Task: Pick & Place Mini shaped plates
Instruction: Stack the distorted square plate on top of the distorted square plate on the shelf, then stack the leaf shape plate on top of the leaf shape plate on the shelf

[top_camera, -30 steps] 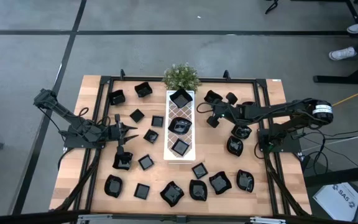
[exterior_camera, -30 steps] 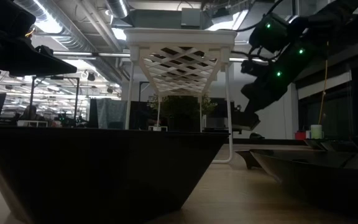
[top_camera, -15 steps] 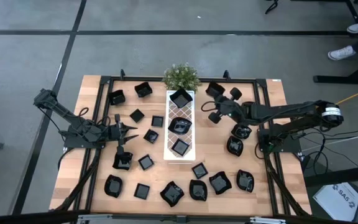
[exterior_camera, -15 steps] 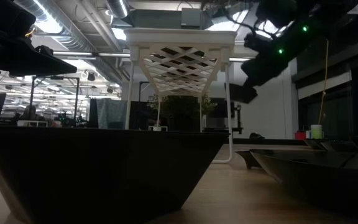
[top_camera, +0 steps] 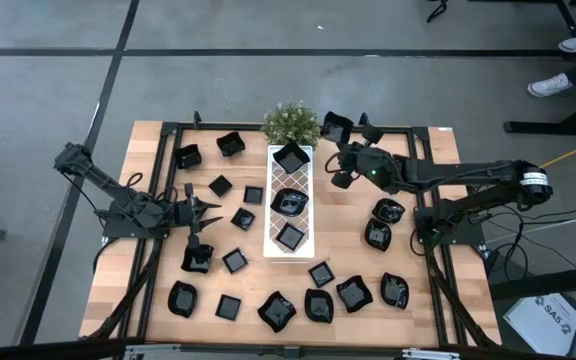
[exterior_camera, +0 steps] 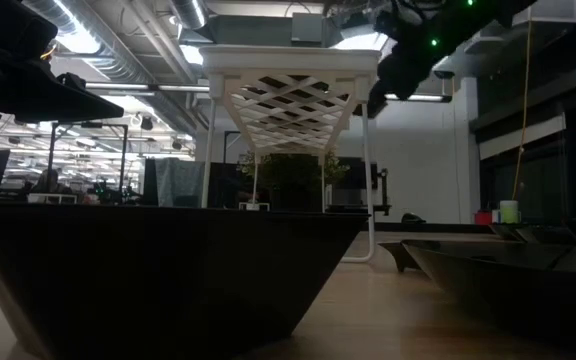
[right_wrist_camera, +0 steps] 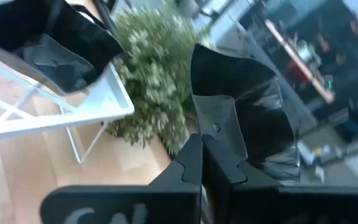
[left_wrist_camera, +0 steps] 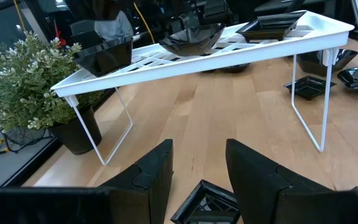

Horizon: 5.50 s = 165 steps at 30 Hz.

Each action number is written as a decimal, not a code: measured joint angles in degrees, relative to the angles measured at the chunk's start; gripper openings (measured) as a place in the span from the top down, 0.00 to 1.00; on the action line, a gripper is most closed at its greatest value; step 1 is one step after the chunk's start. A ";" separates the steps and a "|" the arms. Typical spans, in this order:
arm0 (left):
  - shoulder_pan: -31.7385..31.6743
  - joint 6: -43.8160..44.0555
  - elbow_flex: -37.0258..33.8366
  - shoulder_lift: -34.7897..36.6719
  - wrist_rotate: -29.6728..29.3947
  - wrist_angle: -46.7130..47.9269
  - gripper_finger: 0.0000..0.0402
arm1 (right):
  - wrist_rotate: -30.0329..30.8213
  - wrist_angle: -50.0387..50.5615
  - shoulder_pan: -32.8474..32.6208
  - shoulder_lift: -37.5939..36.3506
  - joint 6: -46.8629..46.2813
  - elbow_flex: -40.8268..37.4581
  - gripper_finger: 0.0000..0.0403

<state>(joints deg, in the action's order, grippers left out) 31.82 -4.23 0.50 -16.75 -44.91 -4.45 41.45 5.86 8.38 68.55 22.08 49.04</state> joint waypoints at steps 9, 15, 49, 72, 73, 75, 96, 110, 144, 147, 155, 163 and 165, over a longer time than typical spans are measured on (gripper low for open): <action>-0.01 0.00 -0.01 0.00 0.00 0.00 0.64 | -10.71 -3.23 -0.18 2.78 19.45 2.75 0.99; 0.01 0.00 -0.01 0.02 0.00 0.00 0.64 | -17.20 -4.98 -0.83 4.65 28.76 4.07 0.99; 0.01 -0.02 0.00 0.02 0.00 0.00 0.64 | -32.70 -2.55 2.14 8.35 37.10 6.00 0.95; -0.01 -0.02 -0.01 0.02 0.00 0.00 0.64 | -37.07 -8.88 5.35 11.95 37.11 5.92 0.95; -0.01 0.00 0.00 0.02 0.00 0.00 0.64 | -37.07 -9.10 5.35 12.02 37.12 5.92 0.95; -0.01 -0.01 -0.01 0.02 0.00 0.00 0.64 | -37.07 -9.56 5.35 12.02 37.12 5.92 0.96; -0.01 0.00 -0.01 0.02 0.00 0.00 0.64 | -37.14 -9.31 5.64 12.02 33.43 5.92 0.88; 0.00 0.00 0.00 0.01 0.00 0.00 0.64 | -33.07 -9.23 3.44 11.34 24.74 5.92 0.71; -0.01 -0.02 0.01 0.00 0.00 0.02 0.64 | -33.98 25.44 -20.19 0.96 -31.62 5.92 0.70; 0.01 -0.02 0.00 0.01 0.00 0.01 0.64 | -34.89 28.43 -21.72 0.96 -33.36 5.92 0.70; -0.01 -0.02 -0.01 0.01 0.00 0.00 0.64 | -35.67 33.32 -27.11 0.96 -36.35 5.92 0.70; 0.00 0.00 0.00 0.01 0.00 0.00 0.64 | -35.56 38.19 -30.80 2.66 -49.59 5.92 0.70; 0.00 0.00 0.00 0.00 0.00 0.00 0.64 | -35.50 41.05 -31.46 3.59 -53.33 5.92 0.70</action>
<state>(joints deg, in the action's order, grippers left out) 31.82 -4.23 0.50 -16.75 -44.91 -4.45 5.95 46.92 -23.08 72.14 -31.26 54.96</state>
